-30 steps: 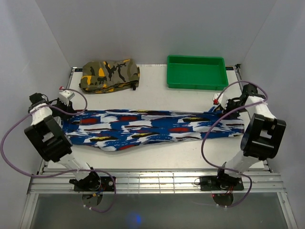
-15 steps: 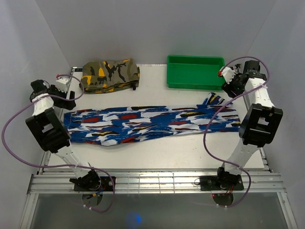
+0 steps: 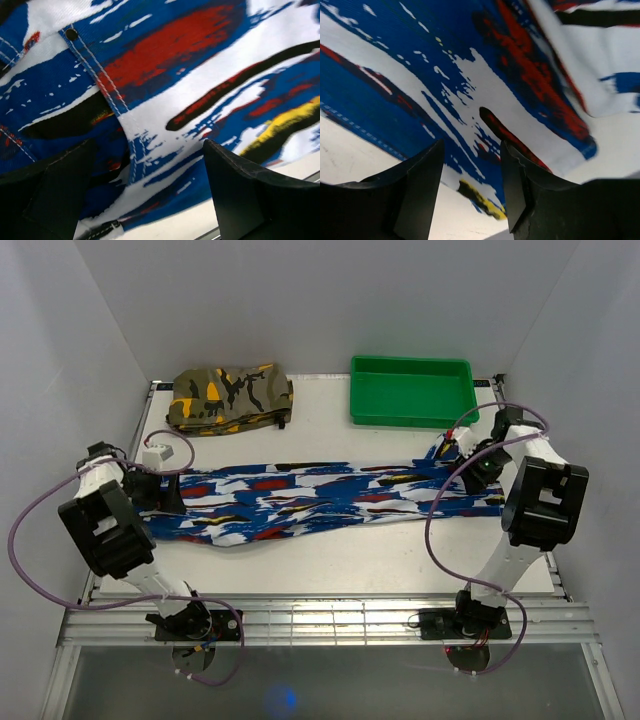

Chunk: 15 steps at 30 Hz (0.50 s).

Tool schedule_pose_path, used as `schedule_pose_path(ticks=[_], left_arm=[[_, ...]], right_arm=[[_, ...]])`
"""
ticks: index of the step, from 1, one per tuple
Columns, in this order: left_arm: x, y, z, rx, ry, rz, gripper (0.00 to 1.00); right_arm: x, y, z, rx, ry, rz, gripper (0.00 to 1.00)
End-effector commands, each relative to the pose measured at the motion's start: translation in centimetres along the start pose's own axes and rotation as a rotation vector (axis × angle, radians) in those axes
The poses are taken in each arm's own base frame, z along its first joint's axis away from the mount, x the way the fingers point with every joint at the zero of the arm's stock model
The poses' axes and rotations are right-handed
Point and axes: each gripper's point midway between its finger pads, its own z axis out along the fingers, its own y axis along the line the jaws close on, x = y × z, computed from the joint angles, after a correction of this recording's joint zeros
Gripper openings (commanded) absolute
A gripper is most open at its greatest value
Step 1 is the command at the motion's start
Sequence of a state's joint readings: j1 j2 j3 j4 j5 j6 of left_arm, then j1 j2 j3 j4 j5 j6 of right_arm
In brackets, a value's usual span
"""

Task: Fold and stack the trousers
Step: Fold the trousers

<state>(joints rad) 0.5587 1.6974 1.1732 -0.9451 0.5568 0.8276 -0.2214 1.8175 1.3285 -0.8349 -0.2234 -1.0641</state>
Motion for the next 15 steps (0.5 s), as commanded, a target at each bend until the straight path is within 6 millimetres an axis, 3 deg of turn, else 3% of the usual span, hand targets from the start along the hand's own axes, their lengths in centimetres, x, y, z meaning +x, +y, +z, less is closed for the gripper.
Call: schedule_pose_path(ticks=[1, 3, 4, 7, 12, 15], left_arm=[[1.6, 1.7, 1.1, -0.061, 0.056, -0.046, 0.98], [2.4, 2.8, 2.0, -0.082, 0.094, -0.053, 0.95], [3.2, 3.8, 2.4, -0.105, 0.122, -0.066, 0.95], [4.6, 4.0, 2.5, -0.084, 0.17, -0.042, 0.93], [7.4, 0.8, 0.9, -0.003, 0.218, 0.112, 0.93], [6.4, 0.0, -0.4, -0.002, 0.169, 0.179, 0.95]], right_arm=[[2.3, -0.9, 2.3, 0.04, 0.082, 0.042, 0.54], [3.7, -1.0, 3.2, 0.047, 0.126, 0.039, 0.53], [5.5, -1.1, 3.7, 0.061, 0.169, 0.036, 0.52], [8.5, -1.7, 3.5, 0.086, 0.218, 0.044, 0.51], [13.5, -1.4, 1.3, 0.106, 0.289, 0.058, 0.49], [14.4, -0.9, -0.4, 0.117, 0.29, 0.039, 0.48]])
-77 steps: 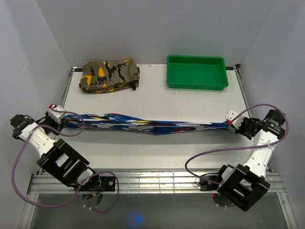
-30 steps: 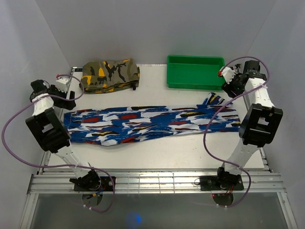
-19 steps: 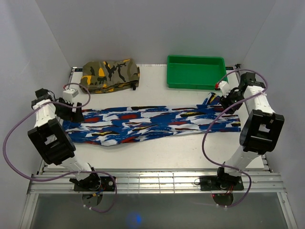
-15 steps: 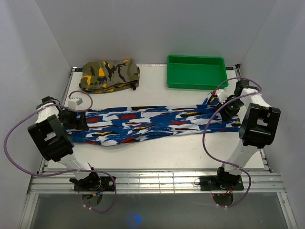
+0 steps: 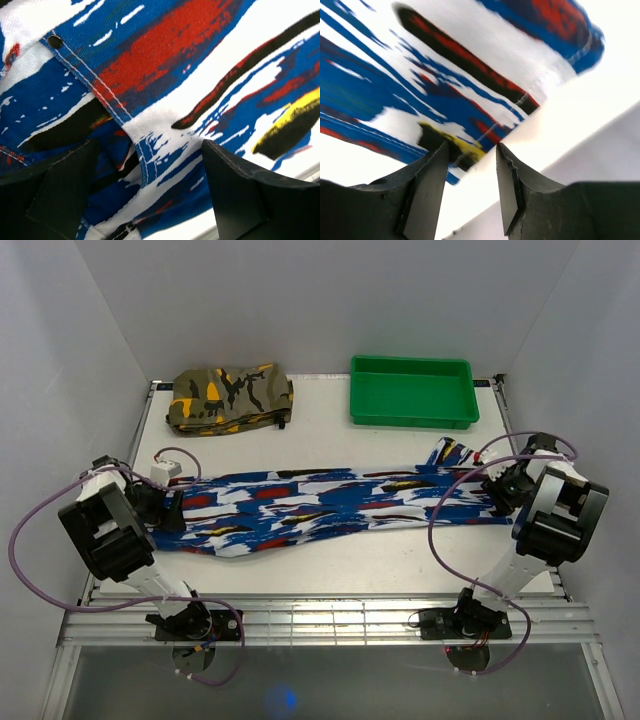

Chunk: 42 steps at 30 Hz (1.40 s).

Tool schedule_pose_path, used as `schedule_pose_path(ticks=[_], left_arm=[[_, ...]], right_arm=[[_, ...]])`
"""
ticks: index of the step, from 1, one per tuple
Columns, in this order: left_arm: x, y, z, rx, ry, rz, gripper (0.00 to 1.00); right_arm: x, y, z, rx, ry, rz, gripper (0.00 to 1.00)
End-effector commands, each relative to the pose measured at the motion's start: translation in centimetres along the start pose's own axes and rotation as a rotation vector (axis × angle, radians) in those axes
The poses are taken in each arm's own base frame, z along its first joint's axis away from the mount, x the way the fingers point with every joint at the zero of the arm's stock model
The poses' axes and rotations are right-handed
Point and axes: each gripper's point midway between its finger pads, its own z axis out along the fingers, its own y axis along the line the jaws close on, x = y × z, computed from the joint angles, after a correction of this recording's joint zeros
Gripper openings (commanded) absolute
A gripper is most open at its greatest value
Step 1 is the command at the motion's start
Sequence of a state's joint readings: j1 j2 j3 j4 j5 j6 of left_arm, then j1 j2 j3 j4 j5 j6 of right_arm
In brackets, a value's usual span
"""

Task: Fold and stack the trousers
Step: Fold the trousers

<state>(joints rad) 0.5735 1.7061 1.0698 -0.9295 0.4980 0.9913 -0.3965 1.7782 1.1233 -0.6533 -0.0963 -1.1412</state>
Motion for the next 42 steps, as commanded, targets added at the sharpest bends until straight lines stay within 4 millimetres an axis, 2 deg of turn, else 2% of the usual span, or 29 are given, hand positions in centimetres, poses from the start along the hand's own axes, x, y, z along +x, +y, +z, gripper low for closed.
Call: schedule_pose_path(ticks=[1, 2, 3, 5, 6, 7, 8, 9, 10, 12, 15, 17, 18, 19, 20, 21, 24, 26, 27, 28, 30, 32, 33, 35, 36, 38, 39, 40, 42], left_arm=[[1.3, 0.1, -2.4, -0.042, 0.043, 0.081, 0.96], [0.3, 0.2, -2.9, -0.044, 0.007, 0.076, 0.97], [-1.5, -0.6, -3.6, -0.015, -0.073, 0.076, 0.98], [-5.0, -0.7, -5.4, -0.016, -0.179, 0.109, 0.98], [-6.6, -1.6, -6.1, 0.003, -0.24, 0.126, 0.98], [-8.0, -2.7, -6.1, 0.023, -0.251, 0.166, 0.98], [-9.0, -3.5, -6.1, 0.031, -0.261, 0.193, 0.98], [-9.9, -4.6, -6.2, 0.046, -0.279, 0.215, 0.98], [-11.2, -6.5, -5.5, 0.083, -0.278, 0.264, 0.98], [-13.3, -7.8, -4.5, 0.091, -0.31, 0.247, 0.97], [-16.6, -11.9, -1.9, 0.166, -0.309, 0.318, 0.88], [-17.5, -12.6, 0.4, 0.19, -0.272, 0.311, 0.81], [-18.7, -12.8, 0.9, 0.188, -0.282, 0.32, 0.79], [-18.9, -13.8, 2.7, 0.228, -0.244, 0.319, 0.78], [-19.2, -14.2, 3.5, 0.235, -0.227, 0.327, 0.77], [-20.0, -15.7, 4.4, 0.252, -0.216, 0.371, 0.77], [-19.6, -16.8, 6.8, 0.277, -0.16, 0.389, 0.8], [-18.5, -17.3, 7.8, 0.291, -0.127, 0.413, 0.81], [-17.9, -17.3, 8.4, 0.279, -0.102, 0.424, 0.8], [-16.4, -17.4, 9.0, 0.291, -0.071, 0.416, 0.8], [-15.1, -17.2, 9.2, 0.285, -0.053, 0.432, 0.81], [-12.8, -17.5, 9.6, 0.295, -0.017, 0.431, 0.82], [-12.3, -17.4, 9.5, 0.286, -0.011, 0.447, 0.82], [-10.2, -17.4, 9.7, 0.291, 0.031, 0.453, 0.83], [-9.5, -17.2, 9.7, 0.287, 0.049, 0.459, 0.83], [-8.1, -16.4, 9.5, 0.268, 0.078, 0.489, 0.83], [-6.7, -16.0, 9.6, 0.268, 0.109, 0.478, 0.83], [-6.1, -15.5, 9.4, 0.257, 0.122, 0.495, 0.83], [-4.3, -14.4, 9.1, 0.254, 0.15, 0.473, 0.83]], right_arm=[[4.9, 0.3, -1.0, 0.009, 0.145, -0.065, 0.48], [4.6, 0.4, -1.5, 0.012, 0.131, -0.067, 0.48], [3.5, 0.4, -2.7, 0.02, 0.101, -0.077, 0.48], [0.6, 0.7, -3.8, 0.017, 0.001, -0.082, 0.5], [-1.2, 1.7, -4.7, -0.002, -0.031, -0.084, 0.5], [-3.6, 1.7, -5.8, -0.007, -0.106, -0.094, 0.5], [-5.1, 2.1, -6.4, -0.014, -0.14, -0.098, 0.51], [-7.4, 3.3, -6.8, -0.031, -0.172, -0.111, 0.51], [-9.1, 4.2, -7.5, -0.054, -0.214, -0.125, 0.51], [-12.3, 6.3, -7.9, -0.082, -0.268, -0.167, 0.51], [-16.0, 7.9, -7.6, -0.097, -0.33, -0.16, 0.49], [-18.1, 7.3, -7.2, -0.063, -0.368, -0.13, 0.44], [-18.6, 7.3, -6.5, -0.068, -0.363, -0.134, 0.43], [-18.8, 6.6, -6.2, -0.05, -0.357, -0.145, 0.43], [-19.6, 5.6, -6.3, -0.02, -0.367, -0.166, 0.43], [-19.3, 4.8, -5.3, -0.003, -0.326, -0.179, 0.43], [-18.7, 2.1, -4.5, 0.063, -0.267, -0.257, 0.43], [-18.6, -0.1, -4.4, 0.107, -0.257, -0.244, 0.44], [-18.9, -2.3, -4.5, 0.133, -0.267, -0.221, 0.44], [-19.3, -3.2, -4.4, 0.132, -0.28, -0.207, 0.44], [-19.4, -4.5, -3.4, 0.103, -0.266, -0.177, 0.44], [-19.1, -4.6, -2.1, 0.07, -0.244, -0.165, 0.43], [-18.3, -4.4, -0.4, 0.038, -0.214, -0.137, 0.43], [-16.6, -4.7, 1.1, 0.024, -0.166, -0.104, 0.43], [-15.4, -4.7, 2.5, 0.004, -0.132, -0.081, 0.42], [-13.3, -4.7, 3.5, -0.025, -0.079, -0.045, 0.42], [-11.5, -4.9, 4.0, -0.046, -0.051, -0.014, 0.42], [-10.1, -4.2, 4.1, -0.086, -0.022, -0.008, 0.41], [-7.7, -4.3, 3.5, -0.12, -0.009, 0.033, 0.4]])
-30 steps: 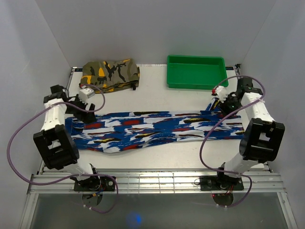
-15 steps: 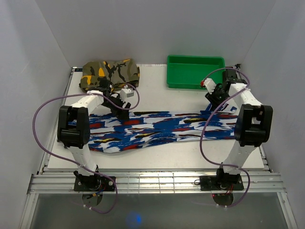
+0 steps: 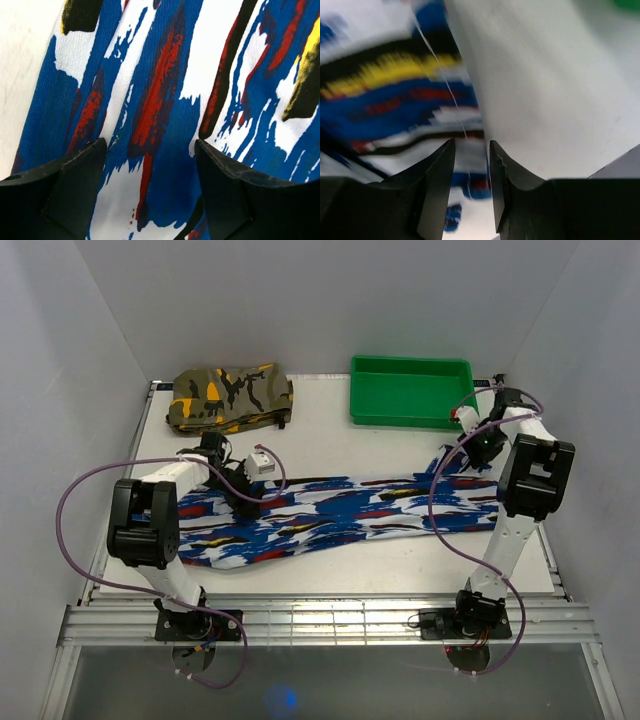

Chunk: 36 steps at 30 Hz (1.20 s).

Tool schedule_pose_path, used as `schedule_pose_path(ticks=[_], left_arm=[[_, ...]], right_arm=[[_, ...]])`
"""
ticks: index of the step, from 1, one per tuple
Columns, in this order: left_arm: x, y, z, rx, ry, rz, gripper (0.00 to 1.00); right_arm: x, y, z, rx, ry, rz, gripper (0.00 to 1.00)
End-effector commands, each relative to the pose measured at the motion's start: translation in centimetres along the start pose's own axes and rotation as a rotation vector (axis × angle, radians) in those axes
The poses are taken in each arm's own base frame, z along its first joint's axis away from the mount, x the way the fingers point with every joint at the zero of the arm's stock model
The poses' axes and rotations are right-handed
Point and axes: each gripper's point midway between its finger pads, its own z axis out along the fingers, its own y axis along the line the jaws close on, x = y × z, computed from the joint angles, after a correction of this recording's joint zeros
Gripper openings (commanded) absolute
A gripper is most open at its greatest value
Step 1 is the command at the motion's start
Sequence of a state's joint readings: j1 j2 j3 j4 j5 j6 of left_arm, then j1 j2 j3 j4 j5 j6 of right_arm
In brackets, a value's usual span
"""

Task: Fold and stack the trousers
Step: Fold the trousers

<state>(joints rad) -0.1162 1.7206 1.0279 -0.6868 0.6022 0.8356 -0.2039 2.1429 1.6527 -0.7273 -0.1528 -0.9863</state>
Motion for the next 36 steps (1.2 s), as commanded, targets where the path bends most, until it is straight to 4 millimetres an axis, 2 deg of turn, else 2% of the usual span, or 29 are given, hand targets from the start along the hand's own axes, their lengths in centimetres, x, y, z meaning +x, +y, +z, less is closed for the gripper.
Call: schedule_pose_path(ticks=[1, 2, 4, 5, 7, 9, 10, 12, 13, 14, 16, 18, 19, 21, 22, 30, 36], left_arm=[[7.2, -0.9, -1.2, 0.007, 0.19, -0.053, 0.83], [7.6, -0.6, -1.6, -0.003, 0.191, -0.043, 0.83], [8.6, 0.5, -2.5, -0.039, 0.176, -0.054, 0.84], [8.6, 1.0, -2.8, -0.05, 0.17, -0.03, 0.85], [8.1, 1.7, -3.4, -0.067, 0.146, -0.005, 0.88], [7.0, 1.9, -3.8, -0.074, 0.109, 0.061, 0.92], [6.4, 2.2, -4.0, -0.081, 0.09, 0.084, 0.93], [5.4, 2.5, -4.3, -0.084, 0.062, 0.119, 0.95], [4.8, 2.9, -4.6, -0.094, 0.053, 0.127, 0.96], [4.6, 3.2, -4.7, -0.097, 0.05, 0.129, 0.96], [4.5, 3.3, -4.6, -0.084, 0.054, 0.123, 0.96], [4.2, 3.4, -4.7, -0.083, 0.05, 0.121, 0.96], [4.2, 3.3, -4.7, -0.079, 0.045, 0.122, 0.96], [4.1, 3.2, -4.7, -0.076, 0.039, 0.122, 0.96], [4.0, 3.1, -4.7, -0.076, 0.033, 0.122, 0.96], [4.4, 2.4, -4.7, -0.075, 0.036, 0.107, 0.98], [5.0, 2.3, -4.3, -0.07, 0.048, 0.106, 0.98]], right_arm=[[5.7, 2.2, -1.0, -0.15, 0.077, 0.084, 0.39], [6.7, 2.5, -2.7, -0.178, 0.069, 0.117, 0.39], [6.1, 2.6, -4.5, -0.208, -0.01, 0.142, 0.4], [6.2, 2.3, -6.7, -0.216, -0.044, 0.14, 0.4], [5.4, 2.4, -8.5, -0.237, -0.121, 0.134, 0.41], [4.6, 2.2, -10.9, -0.225, -0.2, 0.088, 0.48], [4.2, 2.0, -12.2, -0.198, -0.226, 0.057, 0.55], [3.5, 2.2, -12.7, -0.176, -0.272, -0.009, 0.64], [3.3, 2.2, -13.0, -0.164, -0.287, -0.033, 0.78], [2.9, 2.3, -13.6, -0.146, -0.305, -0.06, 0.86], [2.8, 3.2, -13.4, -0.157, -0.319, -0.115, 0.93], [2.4, 4.3, -13.3, -0.171, -0.32, -0.169, 0.93], [2.9, 5.3, -12.5, -0.197, -0.318, -0.205, 0.93], [2.7, 6.2, -12.0, -0.195, -0.315, -0.262, 0.93], [3.2, 7.3, -11.0, -0.214, -0.307, -0.285, 0.93], [1.9, 7.3, -7.5, -0.14, -0.298, -0.452, 0.91], [3.0, 8.2, -5.6, -0.189, -0.242, -0.496, 0.88]])
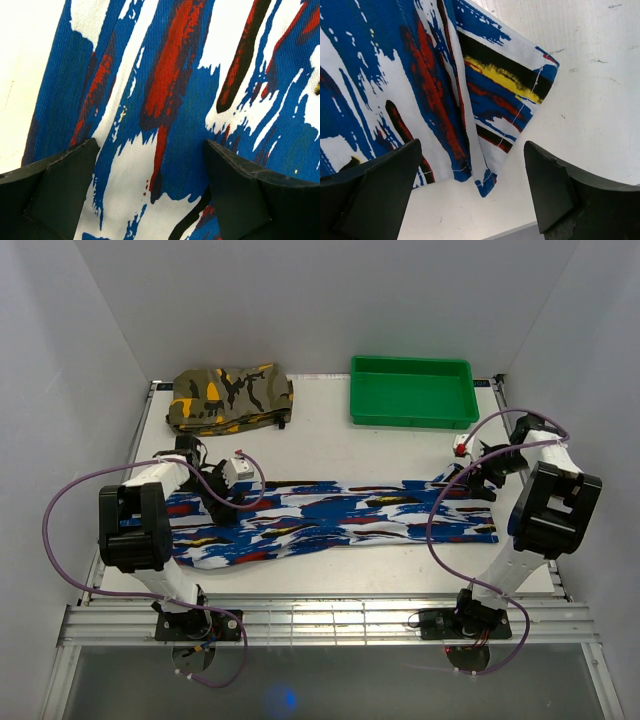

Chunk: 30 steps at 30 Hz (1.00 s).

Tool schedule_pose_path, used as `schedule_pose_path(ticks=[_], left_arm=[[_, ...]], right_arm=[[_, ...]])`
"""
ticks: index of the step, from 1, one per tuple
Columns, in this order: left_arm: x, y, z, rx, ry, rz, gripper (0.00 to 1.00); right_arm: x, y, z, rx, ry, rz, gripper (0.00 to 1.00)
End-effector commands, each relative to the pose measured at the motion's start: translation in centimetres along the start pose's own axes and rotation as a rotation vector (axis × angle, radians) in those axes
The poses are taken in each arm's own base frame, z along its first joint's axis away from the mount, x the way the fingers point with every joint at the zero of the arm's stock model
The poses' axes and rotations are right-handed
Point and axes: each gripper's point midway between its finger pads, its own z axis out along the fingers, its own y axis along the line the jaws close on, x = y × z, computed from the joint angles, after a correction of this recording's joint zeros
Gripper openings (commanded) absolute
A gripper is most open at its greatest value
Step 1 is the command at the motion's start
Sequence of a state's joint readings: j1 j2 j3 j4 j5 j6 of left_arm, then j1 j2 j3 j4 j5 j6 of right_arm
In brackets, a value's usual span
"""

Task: Fold and stack the trousers
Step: Fold the trousers

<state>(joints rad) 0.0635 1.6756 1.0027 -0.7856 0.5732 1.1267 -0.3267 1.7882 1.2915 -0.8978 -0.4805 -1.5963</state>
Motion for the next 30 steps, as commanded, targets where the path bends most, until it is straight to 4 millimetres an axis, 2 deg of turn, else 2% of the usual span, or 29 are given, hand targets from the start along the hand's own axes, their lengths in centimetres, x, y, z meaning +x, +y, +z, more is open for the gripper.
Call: schedule_pose_path(ticks=[1, 4, 6, 7, 9, 10, 13, 15, 21, 25, 30], left_arm=[[0.4, -0.3, -0.5, -0.009, 0.012, 0.002, 0.98], [0.2, 0.1, -0.4, -0.019, 0.003, -0.022, 0.98], [-0.4, 0.4, -0.7, -0.031, -0.025, -0.046, 0.98], [-0.7, 0.5, -0.9, -0.041, -0.035, -0.047, 0.98], [-1.2, 1.1, -1.3, -0.066, -0.058, -0.057, 0.98], [-1.6, 1.2, -1.6, -0.077, -0.076, -0.054, 0.98], [-2.1, 1.5, -2.1, -0.101, -0.103, -0.056, 0.98], [-2.3, 1.7, -2.3, -0.126, -0.115, -0.045, 0.98], [-1.1, 1.8, -2.1, -0.177, -0.115, -0.067, 0.98], [0.4, 1.8, -1.5, -0.203, -0.086, -0.083, 0.97], [4.2, 2.1, -0.3, -0.218, 0.013, -0.158, 0.9]], right_arm=[[0.7, 0.1, 1.4, -0.029, 0.026, -0.061, 0.88], [1.6, 1.2, 2.5, -0.075, 0.06, -0.066, 0.87], [2.3, 1.8, 3.1, -0.103, 0.093, -0.072, 0.82], [2.7, 2.3, 3.4, -0.116, 0.103, -0.071, 0.64], [3.2, 2.7, 3.3, -0.129, 0.127, -0.061, 0.45], [3.1, 2.5, 2.9, -0.12, 0.132, -0.055, 0.3], [2.3, 1.9, 1.0, -0.071, 0.119, -0.048, 0.08], [1.0, 0.3, -1.4, 0.007, 0.096, -0.049, 0.08], [-2.3, -0.6, -7.1, 0.143, 0.03, -0.076, 0.08], [-3.3, 0.6, -9.6, 0.205, 0.06, -0.129, 0.08], [-5.2, 3.0, -13.1, 0.221, 0.083, -0.145, 0.08]])
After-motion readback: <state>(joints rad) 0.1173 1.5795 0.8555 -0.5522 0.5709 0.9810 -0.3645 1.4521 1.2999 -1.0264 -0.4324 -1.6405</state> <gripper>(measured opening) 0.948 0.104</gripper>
